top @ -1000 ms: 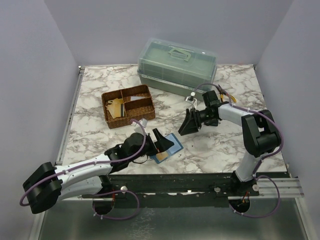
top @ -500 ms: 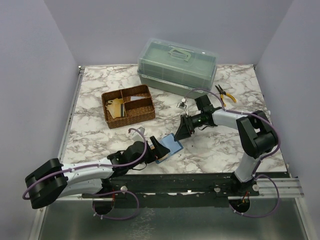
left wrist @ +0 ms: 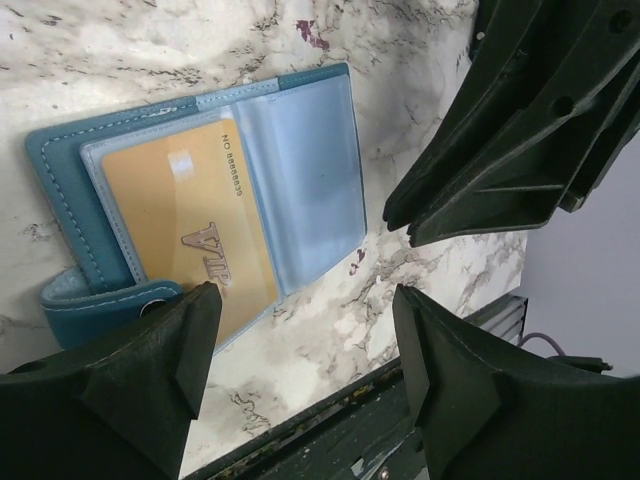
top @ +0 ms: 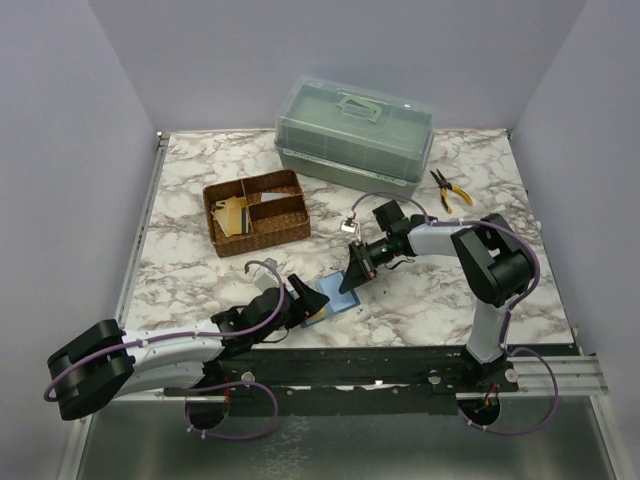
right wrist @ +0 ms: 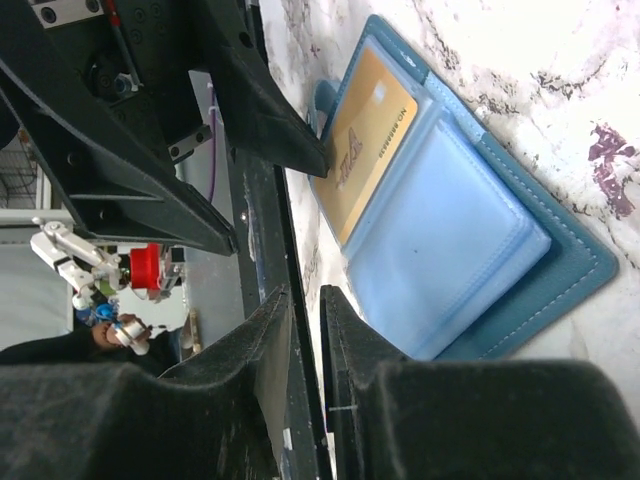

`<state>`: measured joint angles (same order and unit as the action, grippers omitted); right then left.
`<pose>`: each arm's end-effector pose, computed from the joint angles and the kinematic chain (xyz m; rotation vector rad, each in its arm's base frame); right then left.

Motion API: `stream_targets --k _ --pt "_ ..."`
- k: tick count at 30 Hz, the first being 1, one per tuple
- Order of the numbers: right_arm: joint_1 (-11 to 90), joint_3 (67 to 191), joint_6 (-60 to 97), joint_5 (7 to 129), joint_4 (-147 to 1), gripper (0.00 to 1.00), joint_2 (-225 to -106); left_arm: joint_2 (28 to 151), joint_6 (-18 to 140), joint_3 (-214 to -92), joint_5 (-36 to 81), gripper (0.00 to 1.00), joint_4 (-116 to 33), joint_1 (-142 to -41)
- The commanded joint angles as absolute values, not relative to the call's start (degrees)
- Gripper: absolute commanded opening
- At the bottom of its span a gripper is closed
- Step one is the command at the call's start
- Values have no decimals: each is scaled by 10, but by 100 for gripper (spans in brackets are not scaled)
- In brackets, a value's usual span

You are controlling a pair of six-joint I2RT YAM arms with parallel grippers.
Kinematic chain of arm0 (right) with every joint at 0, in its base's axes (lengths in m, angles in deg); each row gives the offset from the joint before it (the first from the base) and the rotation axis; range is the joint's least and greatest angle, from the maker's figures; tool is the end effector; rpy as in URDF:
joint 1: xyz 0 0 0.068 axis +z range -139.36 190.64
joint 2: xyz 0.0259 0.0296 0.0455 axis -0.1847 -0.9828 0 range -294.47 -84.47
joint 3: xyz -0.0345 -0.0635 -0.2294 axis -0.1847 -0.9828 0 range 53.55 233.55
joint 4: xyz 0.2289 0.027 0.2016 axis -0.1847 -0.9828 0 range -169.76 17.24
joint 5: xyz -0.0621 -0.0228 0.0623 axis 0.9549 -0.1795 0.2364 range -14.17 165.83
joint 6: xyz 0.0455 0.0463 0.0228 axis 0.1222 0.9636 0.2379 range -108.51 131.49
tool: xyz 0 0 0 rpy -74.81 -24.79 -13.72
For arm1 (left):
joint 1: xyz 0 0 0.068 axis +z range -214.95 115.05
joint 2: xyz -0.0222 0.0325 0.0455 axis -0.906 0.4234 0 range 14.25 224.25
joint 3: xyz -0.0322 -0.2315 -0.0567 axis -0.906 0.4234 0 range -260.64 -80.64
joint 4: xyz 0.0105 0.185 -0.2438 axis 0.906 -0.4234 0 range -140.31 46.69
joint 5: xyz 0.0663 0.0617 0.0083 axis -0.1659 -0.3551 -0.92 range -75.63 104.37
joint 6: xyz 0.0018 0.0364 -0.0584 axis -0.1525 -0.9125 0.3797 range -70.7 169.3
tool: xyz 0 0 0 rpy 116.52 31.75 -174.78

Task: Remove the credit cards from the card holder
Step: Remove the credit card from the card holder.

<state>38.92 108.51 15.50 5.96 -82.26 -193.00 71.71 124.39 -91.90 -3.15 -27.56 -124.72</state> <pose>0.2897 0.2152 0.0494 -0.9192 2.3189 1.8145 0.1409 -0.2088 0.0740 -0.4999 2.2184 -1.0629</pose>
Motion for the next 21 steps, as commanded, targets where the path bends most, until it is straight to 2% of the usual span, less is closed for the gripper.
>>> stream_targets --k 1,11,21 --pt "403 1098 194 77 -790 24 -1954 702 1266 -907 -55 76 -281 -1251" --pt "405 1096 240 192 -782 24 -1974 661 1272 -908 -65 75 -339 -1251" --pt "405 1103 242 227 -798 24 -1985 596 1313 -926 -117 76 -519 -1250"
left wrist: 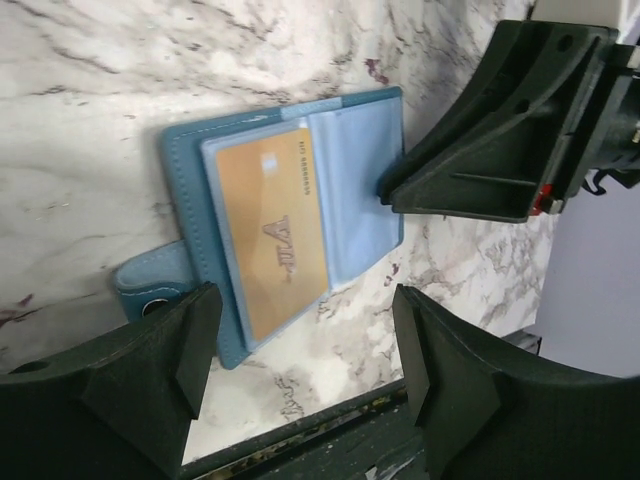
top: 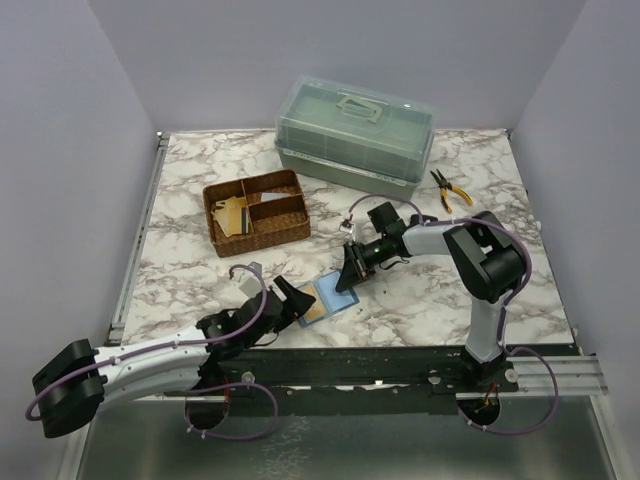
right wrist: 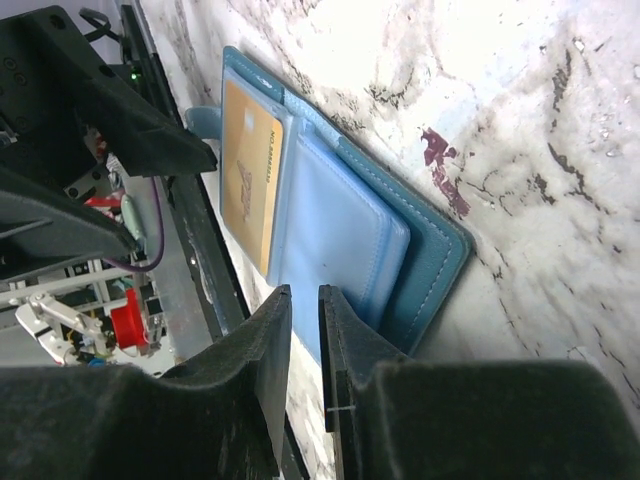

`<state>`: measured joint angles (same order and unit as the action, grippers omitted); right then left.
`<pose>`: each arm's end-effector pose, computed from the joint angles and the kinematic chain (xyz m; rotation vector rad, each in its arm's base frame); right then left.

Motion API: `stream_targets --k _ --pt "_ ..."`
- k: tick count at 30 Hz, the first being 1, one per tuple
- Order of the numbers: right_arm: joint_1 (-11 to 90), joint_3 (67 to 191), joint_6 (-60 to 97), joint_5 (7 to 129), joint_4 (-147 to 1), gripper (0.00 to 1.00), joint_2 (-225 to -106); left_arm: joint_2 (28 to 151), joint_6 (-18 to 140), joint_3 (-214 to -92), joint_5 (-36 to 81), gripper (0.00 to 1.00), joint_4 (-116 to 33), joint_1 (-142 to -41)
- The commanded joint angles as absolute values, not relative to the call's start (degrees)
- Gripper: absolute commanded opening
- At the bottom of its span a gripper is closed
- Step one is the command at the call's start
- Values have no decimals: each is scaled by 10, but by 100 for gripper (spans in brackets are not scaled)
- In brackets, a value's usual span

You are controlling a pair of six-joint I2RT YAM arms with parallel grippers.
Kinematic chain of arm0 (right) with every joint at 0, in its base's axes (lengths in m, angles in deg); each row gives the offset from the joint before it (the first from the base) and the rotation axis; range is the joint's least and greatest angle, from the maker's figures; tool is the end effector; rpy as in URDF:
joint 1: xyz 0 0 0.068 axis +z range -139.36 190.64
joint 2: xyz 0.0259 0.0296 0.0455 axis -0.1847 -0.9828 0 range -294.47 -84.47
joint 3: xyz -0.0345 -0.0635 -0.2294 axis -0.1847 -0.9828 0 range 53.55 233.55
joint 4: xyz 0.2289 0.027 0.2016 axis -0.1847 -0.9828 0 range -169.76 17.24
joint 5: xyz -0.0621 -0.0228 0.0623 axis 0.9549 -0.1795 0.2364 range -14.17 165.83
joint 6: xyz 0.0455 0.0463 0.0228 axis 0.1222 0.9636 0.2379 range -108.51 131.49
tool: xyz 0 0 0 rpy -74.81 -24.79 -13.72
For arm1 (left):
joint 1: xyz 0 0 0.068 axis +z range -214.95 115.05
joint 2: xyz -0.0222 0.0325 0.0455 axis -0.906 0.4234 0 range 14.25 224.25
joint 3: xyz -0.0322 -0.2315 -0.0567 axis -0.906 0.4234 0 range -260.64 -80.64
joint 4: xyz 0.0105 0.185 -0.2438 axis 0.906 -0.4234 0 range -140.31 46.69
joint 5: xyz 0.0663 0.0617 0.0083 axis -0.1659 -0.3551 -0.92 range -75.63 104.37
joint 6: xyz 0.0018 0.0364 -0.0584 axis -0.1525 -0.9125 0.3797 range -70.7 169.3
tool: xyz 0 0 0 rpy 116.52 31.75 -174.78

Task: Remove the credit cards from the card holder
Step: Remove the credit card from the card holder.

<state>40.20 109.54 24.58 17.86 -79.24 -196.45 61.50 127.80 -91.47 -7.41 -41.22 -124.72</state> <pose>0.2961 0.2221 0.0267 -0.7300 2.5531 1.5922 0.1377 -0.1956 0.0866 -0.6004 2.2147 -0.9701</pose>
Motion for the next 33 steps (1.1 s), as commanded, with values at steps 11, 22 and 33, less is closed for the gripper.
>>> stream_targets --k 11,22,33 --pt "405 1107 237 215 -803 25 -1989 564 1294 -950 -119 75 -512 -1250" --pt "405 1111 231 210 -807 25 -1987 510 1306 -942 -114 72 -487 -1250" --pt "405 1112 228 208 -809 25 -1986 674 1315 -976 -119 71 -442 -1247"
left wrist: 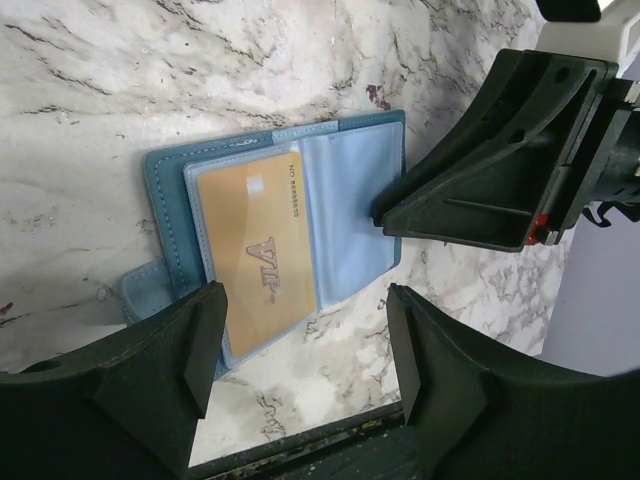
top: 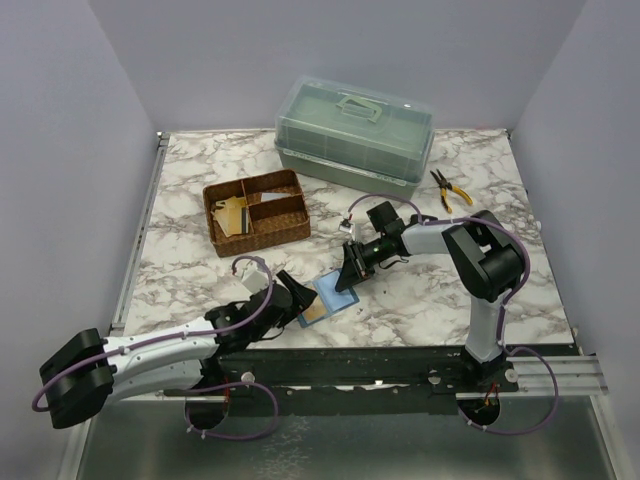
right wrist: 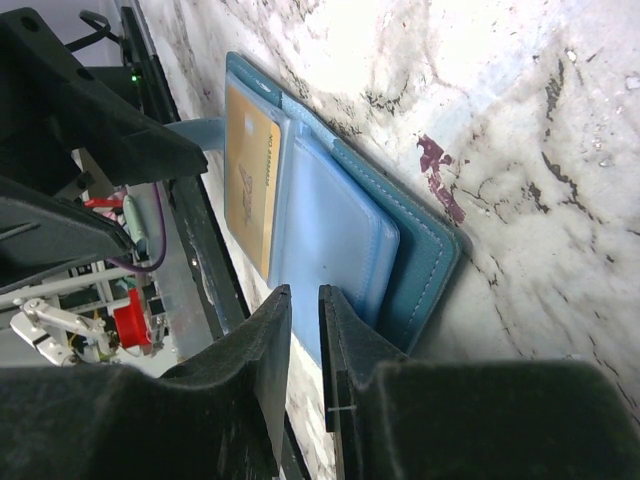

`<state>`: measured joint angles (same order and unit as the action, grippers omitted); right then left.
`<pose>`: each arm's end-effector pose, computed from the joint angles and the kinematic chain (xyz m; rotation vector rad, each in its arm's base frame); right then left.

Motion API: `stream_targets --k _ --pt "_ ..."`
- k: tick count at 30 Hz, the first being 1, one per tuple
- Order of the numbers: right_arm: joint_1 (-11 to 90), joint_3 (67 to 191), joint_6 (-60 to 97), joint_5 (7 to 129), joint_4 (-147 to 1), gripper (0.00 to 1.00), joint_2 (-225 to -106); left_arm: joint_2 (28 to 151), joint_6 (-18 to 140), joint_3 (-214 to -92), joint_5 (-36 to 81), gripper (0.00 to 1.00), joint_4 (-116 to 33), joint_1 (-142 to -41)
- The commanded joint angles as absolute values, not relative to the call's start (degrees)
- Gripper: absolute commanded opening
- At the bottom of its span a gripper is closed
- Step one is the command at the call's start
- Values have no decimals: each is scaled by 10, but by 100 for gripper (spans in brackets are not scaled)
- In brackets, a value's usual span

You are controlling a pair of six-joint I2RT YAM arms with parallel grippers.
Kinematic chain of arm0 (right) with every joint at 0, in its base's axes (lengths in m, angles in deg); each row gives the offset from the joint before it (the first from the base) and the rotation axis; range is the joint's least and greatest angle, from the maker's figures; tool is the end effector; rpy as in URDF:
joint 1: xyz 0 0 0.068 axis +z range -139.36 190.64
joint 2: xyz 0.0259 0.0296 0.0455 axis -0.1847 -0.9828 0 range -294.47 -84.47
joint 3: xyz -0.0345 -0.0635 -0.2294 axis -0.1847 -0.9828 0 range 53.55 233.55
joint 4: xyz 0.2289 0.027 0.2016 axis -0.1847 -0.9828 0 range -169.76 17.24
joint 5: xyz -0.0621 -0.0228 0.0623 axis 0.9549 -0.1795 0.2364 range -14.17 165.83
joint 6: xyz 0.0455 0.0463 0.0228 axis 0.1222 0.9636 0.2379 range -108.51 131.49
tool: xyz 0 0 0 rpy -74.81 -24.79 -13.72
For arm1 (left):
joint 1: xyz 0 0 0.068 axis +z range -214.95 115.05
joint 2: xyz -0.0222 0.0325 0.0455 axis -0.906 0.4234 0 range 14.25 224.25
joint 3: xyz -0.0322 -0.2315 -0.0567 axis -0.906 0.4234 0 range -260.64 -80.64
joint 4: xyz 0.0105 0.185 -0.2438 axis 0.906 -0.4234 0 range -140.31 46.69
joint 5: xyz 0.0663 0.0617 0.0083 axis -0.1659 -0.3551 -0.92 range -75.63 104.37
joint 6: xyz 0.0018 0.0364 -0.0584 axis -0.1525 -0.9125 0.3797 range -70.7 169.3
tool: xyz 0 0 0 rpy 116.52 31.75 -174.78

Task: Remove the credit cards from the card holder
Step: Remove the credit card from the card holder.

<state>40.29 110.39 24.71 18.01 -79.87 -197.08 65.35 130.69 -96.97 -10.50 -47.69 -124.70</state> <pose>0.2980 0.2238 0.0261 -0.7253 2.5638 1.5904 0.1442 -0.2010 0.0969 -0.6729 2.2280 -0.8680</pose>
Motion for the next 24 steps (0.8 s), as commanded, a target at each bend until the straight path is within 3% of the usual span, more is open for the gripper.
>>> stream_targets --k 1,7,24 --pt "405 1112 228 208 -810 25 -1985 676 1316 -968 -116 71 -423 -1246" --pt "405 1113 227 207 -811 25 -1986 694 1334 -941 -104 64 -384 -1243" --pt "406 1114 226 206 -813 25 -1988 777 1333 -1025 -114 68 -518 -1241"
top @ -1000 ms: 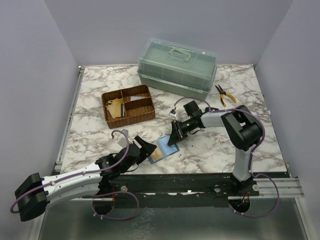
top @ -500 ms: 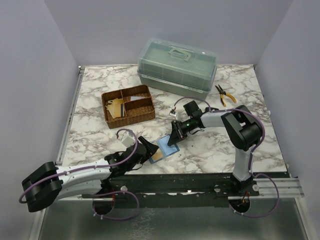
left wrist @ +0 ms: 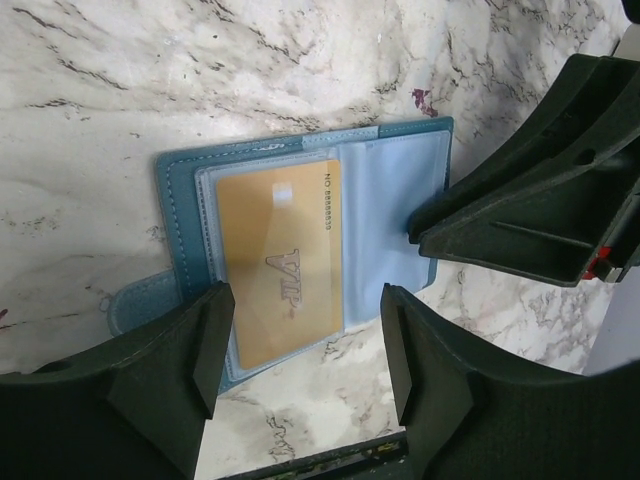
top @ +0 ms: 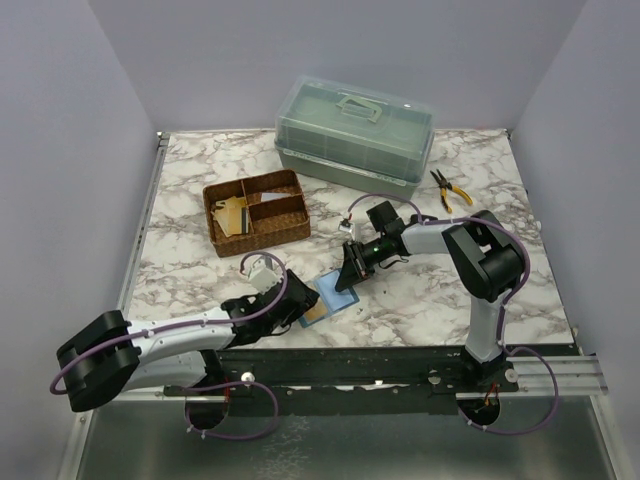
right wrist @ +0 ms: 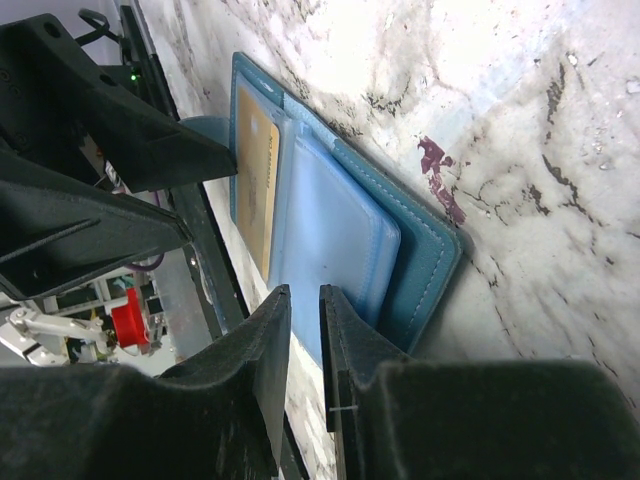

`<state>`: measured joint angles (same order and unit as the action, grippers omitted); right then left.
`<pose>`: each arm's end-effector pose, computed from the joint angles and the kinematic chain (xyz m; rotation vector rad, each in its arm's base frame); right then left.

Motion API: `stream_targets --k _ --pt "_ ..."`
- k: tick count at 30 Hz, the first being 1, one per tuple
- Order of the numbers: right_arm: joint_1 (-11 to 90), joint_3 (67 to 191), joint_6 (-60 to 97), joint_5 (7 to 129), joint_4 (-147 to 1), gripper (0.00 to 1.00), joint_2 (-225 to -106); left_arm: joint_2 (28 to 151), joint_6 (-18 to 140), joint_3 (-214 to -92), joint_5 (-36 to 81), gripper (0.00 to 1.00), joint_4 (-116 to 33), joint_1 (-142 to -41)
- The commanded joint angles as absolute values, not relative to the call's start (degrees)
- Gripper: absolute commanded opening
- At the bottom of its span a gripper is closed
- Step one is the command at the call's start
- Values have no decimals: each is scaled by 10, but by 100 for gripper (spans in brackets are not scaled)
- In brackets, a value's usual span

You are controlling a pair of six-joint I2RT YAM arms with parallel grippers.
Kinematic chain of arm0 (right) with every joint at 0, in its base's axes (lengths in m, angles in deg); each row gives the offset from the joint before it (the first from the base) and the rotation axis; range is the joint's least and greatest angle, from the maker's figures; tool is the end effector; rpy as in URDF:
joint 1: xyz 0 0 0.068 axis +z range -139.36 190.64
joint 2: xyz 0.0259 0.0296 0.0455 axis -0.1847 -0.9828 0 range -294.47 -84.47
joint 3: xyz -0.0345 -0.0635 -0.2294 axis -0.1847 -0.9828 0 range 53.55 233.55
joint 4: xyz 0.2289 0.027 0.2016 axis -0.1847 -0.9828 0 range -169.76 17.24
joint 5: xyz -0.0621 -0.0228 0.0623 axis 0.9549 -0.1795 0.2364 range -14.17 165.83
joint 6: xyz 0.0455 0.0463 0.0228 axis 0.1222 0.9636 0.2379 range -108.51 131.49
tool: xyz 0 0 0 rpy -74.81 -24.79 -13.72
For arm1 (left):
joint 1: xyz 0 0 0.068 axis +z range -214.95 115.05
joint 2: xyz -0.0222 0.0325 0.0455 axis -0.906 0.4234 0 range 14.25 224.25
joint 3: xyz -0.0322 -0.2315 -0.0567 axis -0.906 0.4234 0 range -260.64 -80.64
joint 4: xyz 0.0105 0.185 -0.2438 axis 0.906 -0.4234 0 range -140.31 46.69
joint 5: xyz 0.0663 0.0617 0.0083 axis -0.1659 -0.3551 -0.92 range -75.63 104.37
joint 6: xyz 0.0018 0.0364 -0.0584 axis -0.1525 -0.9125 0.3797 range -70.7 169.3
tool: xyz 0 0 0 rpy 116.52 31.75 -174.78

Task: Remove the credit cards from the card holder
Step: Remove the credit card from the card holder.

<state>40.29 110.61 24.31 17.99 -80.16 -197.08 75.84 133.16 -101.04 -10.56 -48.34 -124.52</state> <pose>0.2986 0.2241 0.0269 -0.7330 2.5596 1.5890 0.1498 -0.2090 0.0790 -0.7133 2.3011 -0.7492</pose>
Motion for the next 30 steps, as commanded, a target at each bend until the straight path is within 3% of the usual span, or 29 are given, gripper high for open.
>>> stream_targets --k 1,7,13,24,30 --pt "405 1115 227 206 -813 25 -1987 780 1333 -1026 -114 68 -519 -1241" --pt "406 1115 226 205 -814 25 -1988 768 1320 -1033 -116 72 -538 -1241" --pt "406 1115 226 205 -814 25 -1988 725 1309 -1010 -104 83 -518 -1240" --pt "406 1115 226 205 -815 25 -1989 694 1299 -960 -58 82 -421 -1216" --pt "406 1116 225 205 -815 25 -1990 698 1297 -959 -55 72 -405 -1211"
